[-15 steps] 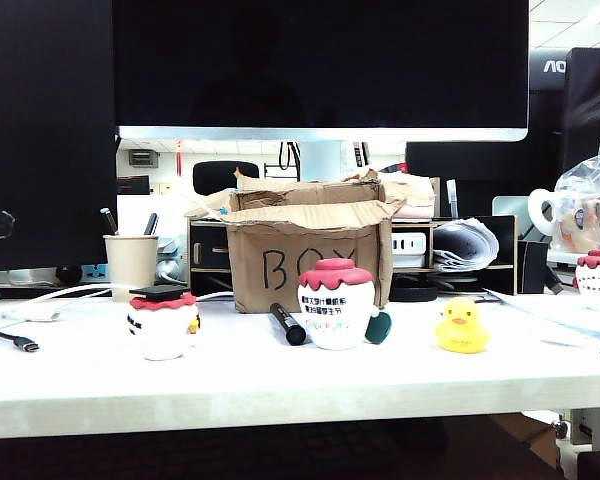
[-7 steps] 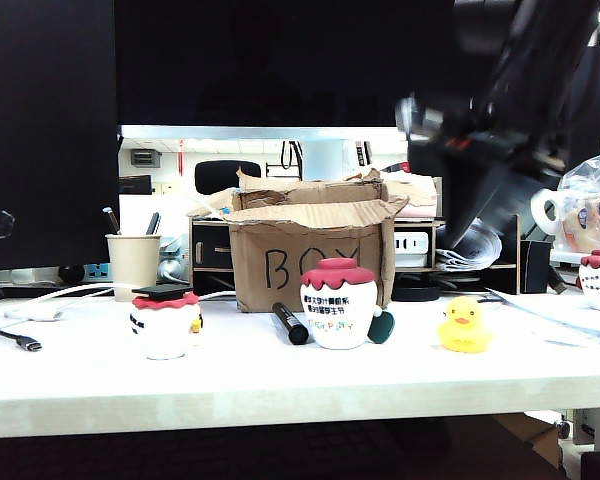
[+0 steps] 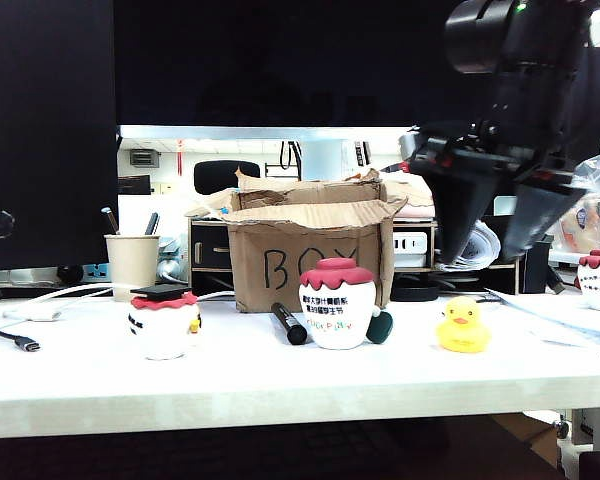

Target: Put the doll that is least similar in color compared to the others into the paper box.

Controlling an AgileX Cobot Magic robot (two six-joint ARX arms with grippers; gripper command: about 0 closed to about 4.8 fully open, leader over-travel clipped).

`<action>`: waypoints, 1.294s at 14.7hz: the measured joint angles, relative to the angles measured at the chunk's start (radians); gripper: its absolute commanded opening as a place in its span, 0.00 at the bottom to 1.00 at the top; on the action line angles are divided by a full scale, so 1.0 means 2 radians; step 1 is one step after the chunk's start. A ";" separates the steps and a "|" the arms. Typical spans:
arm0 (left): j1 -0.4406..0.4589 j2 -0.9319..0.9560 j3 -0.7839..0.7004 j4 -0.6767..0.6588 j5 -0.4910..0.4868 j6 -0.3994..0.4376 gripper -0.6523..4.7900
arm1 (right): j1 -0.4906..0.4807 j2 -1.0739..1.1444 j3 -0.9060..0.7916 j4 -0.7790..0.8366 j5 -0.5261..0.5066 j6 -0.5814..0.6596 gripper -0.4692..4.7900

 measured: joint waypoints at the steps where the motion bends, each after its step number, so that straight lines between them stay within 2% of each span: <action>1: 0.000 0.000 0.000 0.000 0.000 0.000 0.11 | 0.004 0.001 0.000 -0.001 -0.001 0.001 1.00; 6: 0.000 0.000 0.000 0.000 0.000 0.000 0.11 | 0.032 0.030 -0.001 0.005 0.015 0.001 1.00; 14: 0.000 0.000 0.000 0.000 0.000 0.000 0.11 | 0.033 0.090 -0.002 0.035 0.019 0.015 1.00; 17: 0.000 0.000 0.000 0.000 0.000 0.000 0.11 | 0.033 0.091 -0.001 0.035 0.040 0.015 1.00; 19: 0.000 0.000 0.000 0.000 0.000 0.000 0.11 | 0.033 0.091 -0.001 0.035 0.042 0.015 0.84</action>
